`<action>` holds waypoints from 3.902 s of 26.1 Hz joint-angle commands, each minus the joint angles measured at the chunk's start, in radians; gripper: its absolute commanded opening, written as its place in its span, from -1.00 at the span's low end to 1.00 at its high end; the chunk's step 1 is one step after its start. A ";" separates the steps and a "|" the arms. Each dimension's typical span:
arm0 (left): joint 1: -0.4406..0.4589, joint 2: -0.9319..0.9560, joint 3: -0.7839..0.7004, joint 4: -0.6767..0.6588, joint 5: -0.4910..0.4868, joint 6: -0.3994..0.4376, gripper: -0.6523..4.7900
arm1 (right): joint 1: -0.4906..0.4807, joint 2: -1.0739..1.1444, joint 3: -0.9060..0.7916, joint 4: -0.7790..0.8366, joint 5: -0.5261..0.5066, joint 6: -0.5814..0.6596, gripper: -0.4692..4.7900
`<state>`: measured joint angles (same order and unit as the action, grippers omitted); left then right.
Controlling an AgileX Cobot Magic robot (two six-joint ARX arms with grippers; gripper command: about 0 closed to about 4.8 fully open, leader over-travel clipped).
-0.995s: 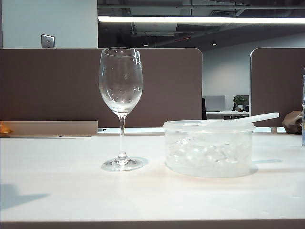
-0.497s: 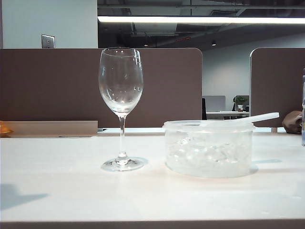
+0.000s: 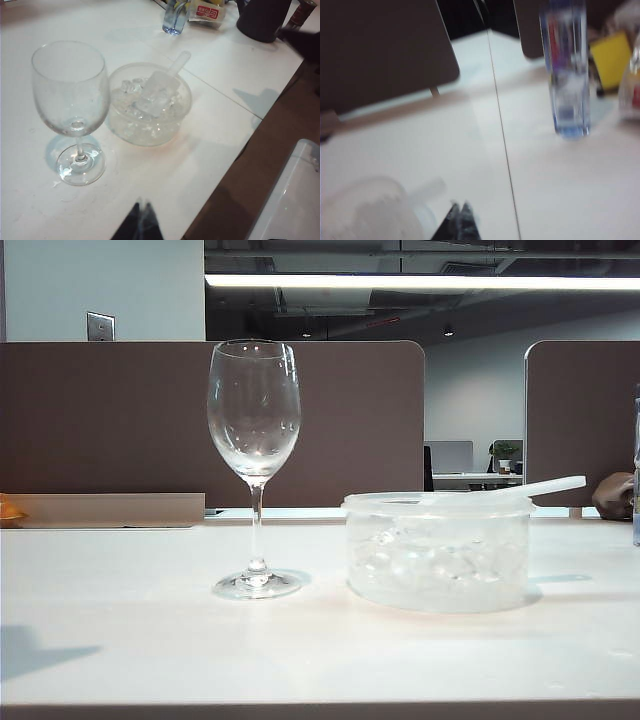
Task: Pick up an ice shovel filled with ice cubes and pour the ice from the shovel into the glass.
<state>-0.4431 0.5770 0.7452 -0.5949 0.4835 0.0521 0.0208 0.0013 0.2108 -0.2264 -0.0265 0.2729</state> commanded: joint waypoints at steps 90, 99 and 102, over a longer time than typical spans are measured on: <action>-0.001 0.000 0.004 0.012 0.008 0.000 -0.78 | 0.063 1.440 0.198 0.971 -0.346 0.897 -0.44; -0.001 0.000 0.004 0.012 0.008 0.000 -0.78 | 0.077 1.466 0.198 0.974 -0.354 0.935 -0.75; -0.001 0.000 0.004 0.011 0.008 0.000 -0.78 | 0.093 1.484 0.199 1.001 -0.354 0.953 -0.79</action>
<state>-0.4435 0.5774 0.7452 -0.5949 0.4866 0.0521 0.1040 1.4742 0.4091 0.7731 -0.3820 1.2259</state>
